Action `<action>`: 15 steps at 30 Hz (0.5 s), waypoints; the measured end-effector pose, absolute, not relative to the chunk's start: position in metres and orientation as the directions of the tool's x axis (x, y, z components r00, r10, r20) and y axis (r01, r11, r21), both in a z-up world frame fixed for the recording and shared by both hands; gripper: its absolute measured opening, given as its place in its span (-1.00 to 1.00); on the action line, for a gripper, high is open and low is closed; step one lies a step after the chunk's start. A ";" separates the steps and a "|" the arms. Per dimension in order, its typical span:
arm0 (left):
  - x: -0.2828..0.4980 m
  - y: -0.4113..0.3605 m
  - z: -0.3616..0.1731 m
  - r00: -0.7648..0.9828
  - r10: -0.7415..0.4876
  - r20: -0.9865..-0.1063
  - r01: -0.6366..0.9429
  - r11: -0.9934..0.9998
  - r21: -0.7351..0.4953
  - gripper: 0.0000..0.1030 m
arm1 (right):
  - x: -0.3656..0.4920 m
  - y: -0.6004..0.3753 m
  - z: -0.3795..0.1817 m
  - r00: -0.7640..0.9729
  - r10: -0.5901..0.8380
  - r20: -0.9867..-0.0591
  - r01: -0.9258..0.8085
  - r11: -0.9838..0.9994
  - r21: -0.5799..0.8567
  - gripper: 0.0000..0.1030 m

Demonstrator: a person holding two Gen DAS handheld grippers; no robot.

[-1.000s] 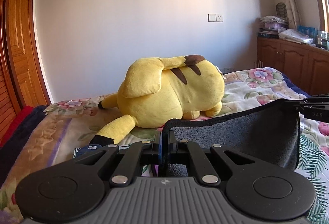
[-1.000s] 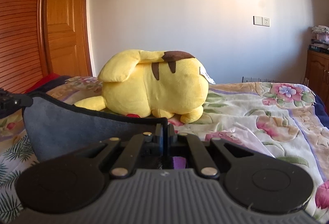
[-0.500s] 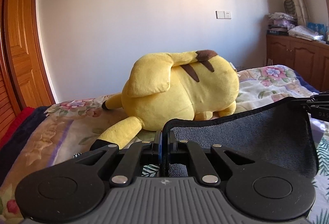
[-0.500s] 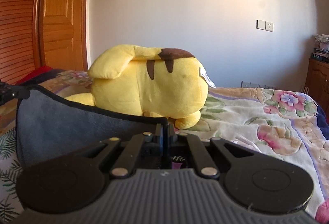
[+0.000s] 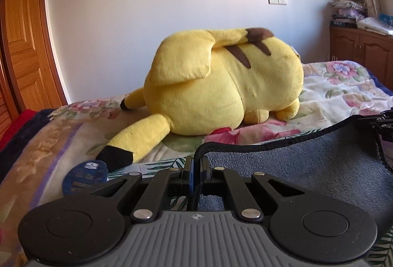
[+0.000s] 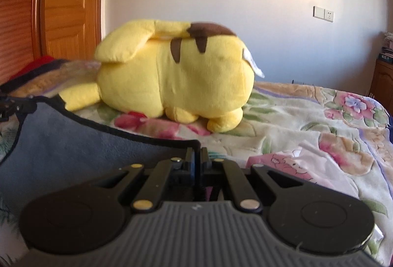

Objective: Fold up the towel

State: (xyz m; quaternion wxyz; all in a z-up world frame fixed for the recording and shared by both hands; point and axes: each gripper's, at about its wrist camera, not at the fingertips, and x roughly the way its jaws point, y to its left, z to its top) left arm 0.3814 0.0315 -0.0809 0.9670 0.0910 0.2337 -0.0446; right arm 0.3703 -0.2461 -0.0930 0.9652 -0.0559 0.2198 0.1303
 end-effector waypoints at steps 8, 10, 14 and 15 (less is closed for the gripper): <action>0.400 0.026 -0.101 0.863 -0.017 -0.504 0.126 0.975 0.184 -0.90 | 0.386 -0.243 -0.114 0.848 0.215 -0.484 -0.278 0.959 -0.062 -0.92; 0.403 0.025 -0.107 0.855 -0.008 -0.518 0.127 0.973 0.194 -0.90 | 0.390 -0.242 -0.119 0.841 0.211 -0.499 -0.279 0.958 -0.066 -0.92; 0.406 0.023 -0.116 0.844 -0.003 -0.536 0.127 0.973 0.195 -0.90 | 0.393 -0.241 -0.124 0.829 0.209 -0.519 -0.287 0.955 -0.073 -0.92; 0.406 0.023 -0.118 0.843 -0.002 -0.538 0.126 0.973 0.193 -0.90 | 0.393 -0.240 -0.125 0.828 0.205 -0.522 -0.289 0.954 -0.084 -0.92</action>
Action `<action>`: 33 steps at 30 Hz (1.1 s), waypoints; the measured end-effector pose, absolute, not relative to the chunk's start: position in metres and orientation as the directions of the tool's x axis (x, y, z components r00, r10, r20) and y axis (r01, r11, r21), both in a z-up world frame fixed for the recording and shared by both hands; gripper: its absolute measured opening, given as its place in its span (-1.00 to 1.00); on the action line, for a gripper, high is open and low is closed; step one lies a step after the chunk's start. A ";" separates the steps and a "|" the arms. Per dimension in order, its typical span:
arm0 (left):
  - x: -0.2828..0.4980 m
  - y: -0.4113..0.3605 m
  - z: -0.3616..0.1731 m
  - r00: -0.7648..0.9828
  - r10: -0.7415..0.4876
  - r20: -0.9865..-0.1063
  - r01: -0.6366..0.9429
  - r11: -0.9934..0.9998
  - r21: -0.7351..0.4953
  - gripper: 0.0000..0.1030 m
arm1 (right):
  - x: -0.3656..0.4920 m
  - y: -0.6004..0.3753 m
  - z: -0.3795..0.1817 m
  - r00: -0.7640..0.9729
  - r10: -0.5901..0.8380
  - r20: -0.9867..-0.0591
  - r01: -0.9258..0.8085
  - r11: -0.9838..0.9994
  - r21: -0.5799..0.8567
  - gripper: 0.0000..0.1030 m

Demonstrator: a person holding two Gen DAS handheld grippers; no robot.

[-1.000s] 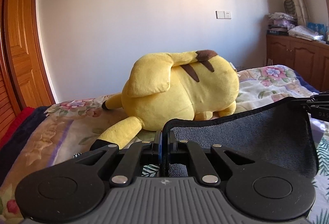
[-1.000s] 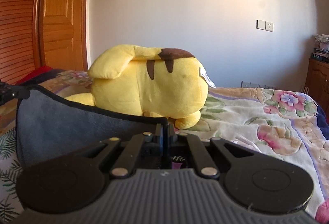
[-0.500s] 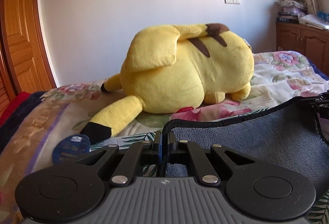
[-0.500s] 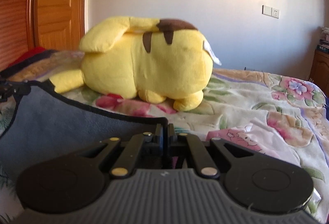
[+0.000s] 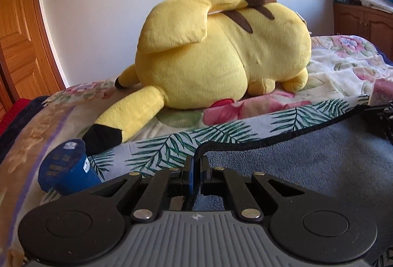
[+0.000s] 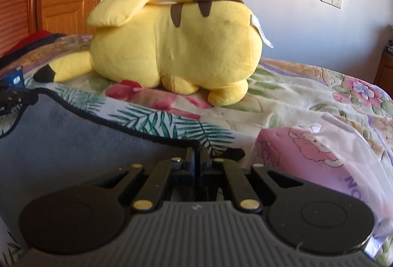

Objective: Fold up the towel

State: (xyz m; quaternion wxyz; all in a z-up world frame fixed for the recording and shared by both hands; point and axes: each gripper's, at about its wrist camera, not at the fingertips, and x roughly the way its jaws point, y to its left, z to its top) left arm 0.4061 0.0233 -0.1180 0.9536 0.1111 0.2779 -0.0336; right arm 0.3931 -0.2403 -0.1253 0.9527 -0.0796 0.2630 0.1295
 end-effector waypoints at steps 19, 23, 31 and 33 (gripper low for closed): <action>0.351 0.020 -0.106 0.803 -0.062 -0.592 0.127 0.990 0.068 0.54 | 0.352 -0.252 -0.089 0.799 0.246 -0.548 -0.313 0.949 -0.030 0.11; 0.331 0.016 -0.095 0.797 -0.062 -0.601 0.140 0.987 0.084 0.56 | 0.330 -0.257 -0.073 0.799 0.264 -0.541 -0.312 0.950 0.002 0.11; 0.285 0.014 -0.054 0.810 -0.071 -0.582 0.154 0.984 0.094 0.62 | 0.291 -0.263 -0.040 0.803 0.250 -0.541 -0.289 0.957 0.012 0.11; 0.273 0.015 -0.044 0.813 -0.071 -0.578 0.153 0.984 0.094 0.62 | 0.280 -0.264 -0.031 0.807 0.247 -0.536 -0.284 0.959 0.014 0.11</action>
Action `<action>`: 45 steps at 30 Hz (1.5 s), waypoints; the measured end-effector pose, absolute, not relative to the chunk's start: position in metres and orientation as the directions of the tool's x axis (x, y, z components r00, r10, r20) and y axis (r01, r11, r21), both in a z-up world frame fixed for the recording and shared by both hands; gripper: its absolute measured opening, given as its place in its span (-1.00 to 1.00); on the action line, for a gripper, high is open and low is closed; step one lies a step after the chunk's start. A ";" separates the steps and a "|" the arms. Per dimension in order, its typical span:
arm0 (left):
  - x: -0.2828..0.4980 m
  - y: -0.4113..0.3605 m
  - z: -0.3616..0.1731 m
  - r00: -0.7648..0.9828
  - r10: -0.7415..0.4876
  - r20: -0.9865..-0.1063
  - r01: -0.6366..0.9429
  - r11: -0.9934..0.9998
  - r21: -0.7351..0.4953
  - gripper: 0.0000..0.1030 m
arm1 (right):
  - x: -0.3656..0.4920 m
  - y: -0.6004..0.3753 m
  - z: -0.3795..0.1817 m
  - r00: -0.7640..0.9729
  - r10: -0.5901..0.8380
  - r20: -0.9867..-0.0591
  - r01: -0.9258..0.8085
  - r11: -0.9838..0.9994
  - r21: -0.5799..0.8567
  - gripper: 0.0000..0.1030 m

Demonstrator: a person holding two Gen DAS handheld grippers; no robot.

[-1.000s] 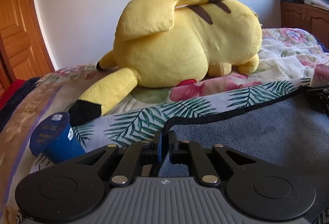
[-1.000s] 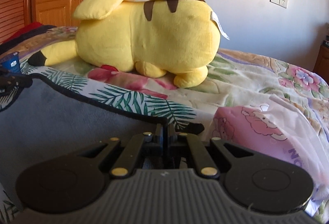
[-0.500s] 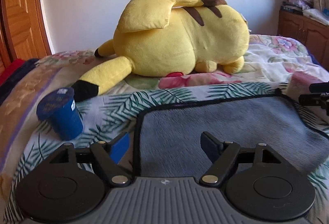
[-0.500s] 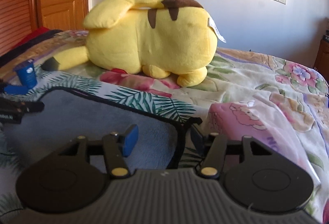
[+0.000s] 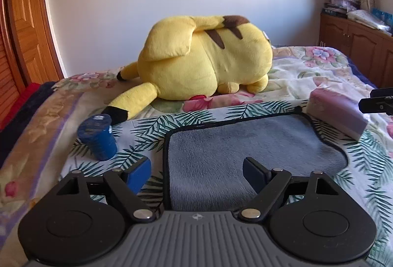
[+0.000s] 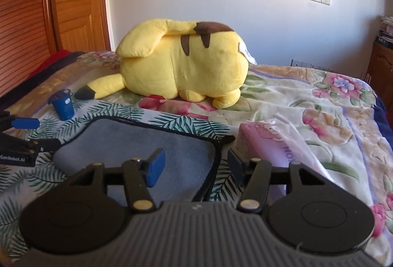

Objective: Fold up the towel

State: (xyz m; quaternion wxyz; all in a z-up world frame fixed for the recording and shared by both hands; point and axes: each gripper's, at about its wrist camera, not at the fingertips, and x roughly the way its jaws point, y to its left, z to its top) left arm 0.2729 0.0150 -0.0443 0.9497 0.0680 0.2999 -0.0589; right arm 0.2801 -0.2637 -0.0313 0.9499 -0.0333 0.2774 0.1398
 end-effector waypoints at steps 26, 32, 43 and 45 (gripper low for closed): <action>0.145 0.011 0.034 0.844 -0.100 -0.527 0.182 0.977 0.107 0.75 | 0.165 -0.265 0.034 0.847 0.255 -0.467 -0.253 0.965 0.068 0.12; 0.123 0.009 0.039 0.842 -0.101 -0.530 0.190 0.975 0.115 0.77 | 0.145 -0.263 0.042 0.851 0.262 -0.456 -0.258 0.964 0.072 0.14; 0.083 0.010 0.052 0.860 -0.106 -0.499 0.167 0.983 0.079 0.99 | 0.111 -0.262 0.059 0.879 0.234 -0.416 -0.232 0.971 0.056 0.61; 0.076 0.011 0.054 0.863 -0.105 -0.494 0.167 0.982 0.083 1.00 | 0.105 -0.262 0.060 0.881 0.231 -0.412 -0.228 0.972 0.057 0.77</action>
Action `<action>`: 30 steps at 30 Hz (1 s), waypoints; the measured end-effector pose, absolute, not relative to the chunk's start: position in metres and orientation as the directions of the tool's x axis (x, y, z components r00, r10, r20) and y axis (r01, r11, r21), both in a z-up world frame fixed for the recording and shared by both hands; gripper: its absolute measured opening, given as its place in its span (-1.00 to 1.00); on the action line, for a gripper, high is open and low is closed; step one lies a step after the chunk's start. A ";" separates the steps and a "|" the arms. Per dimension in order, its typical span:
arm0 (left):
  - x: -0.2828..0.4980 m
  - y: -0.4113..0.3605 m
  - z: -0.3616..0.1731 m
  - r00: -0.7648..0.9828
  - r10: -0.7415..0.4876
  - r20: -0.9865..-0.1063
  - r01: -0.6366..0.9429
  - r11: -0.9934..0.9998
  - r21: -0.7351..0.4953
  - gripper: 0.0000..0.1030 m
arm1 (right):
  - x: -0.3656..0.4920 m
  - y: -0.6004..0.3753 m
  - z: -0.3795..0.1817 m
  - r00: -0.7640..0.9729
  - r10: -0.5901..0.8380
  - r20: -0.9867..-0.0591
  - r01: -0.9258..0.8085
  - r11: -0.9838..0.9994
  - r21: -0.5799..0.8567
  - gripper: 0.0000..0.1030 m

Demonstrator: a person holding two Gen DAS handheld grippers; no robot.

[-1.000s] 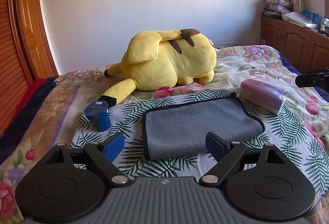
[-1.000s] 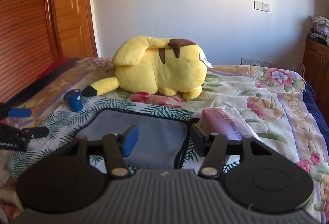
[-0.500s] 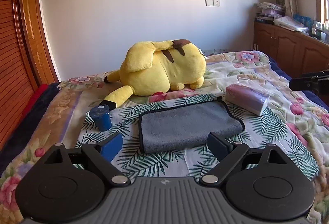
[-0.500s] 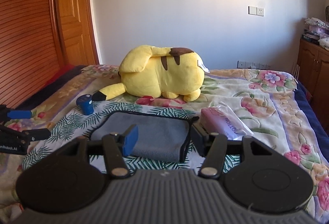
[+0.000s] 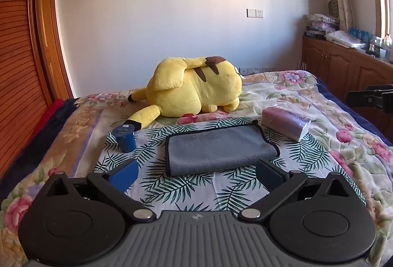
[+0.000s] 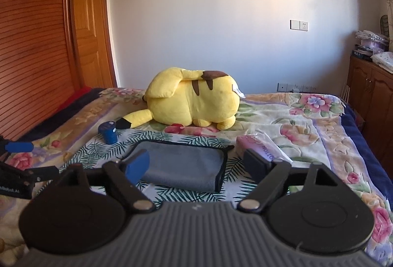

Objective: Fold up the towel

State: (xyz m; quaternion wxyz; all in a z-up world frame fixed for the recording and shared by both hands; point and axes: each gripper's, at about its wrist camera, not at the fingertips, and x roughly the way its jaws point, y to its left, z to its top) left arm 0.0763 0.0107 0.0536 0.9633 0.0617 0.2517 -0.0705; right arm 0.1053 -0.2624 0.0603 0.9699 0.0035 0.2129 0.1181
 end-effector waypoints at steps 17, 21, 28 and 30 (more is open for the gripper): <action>0.033 0.011 0.038 0.869 -0.091 -0.486 0.132 0.990 0.051 1.00 | 0.063 -0.253 0.039 0.886 0.211 -0.413 -0.222 0.975 0.023 1.00; 0.025 0.006 0.033 0.875 -0.081 -0.477 0.127 0.990 0.066 1.00 | 0.053 -0.251 0.032 0.884 0.233 -0.404 -0.234 0.971 0.050 1.00; 0.014 0.004 0.017 0.871 -0.082 -0.484 0.123 0.991 0.052 1.00 | 0.039 -0.244 0.018 0.878 0.250 -0.408 -0.245 0.967 0.064 1.00; 0.011 0.004 0.010 0.873 -0.084 -0.480 0.124 0.991 0.052 1.00 | 0.035 -0.243 0.014 0.878 0.250 -0.409 -0.243 0.968 0.068 1.00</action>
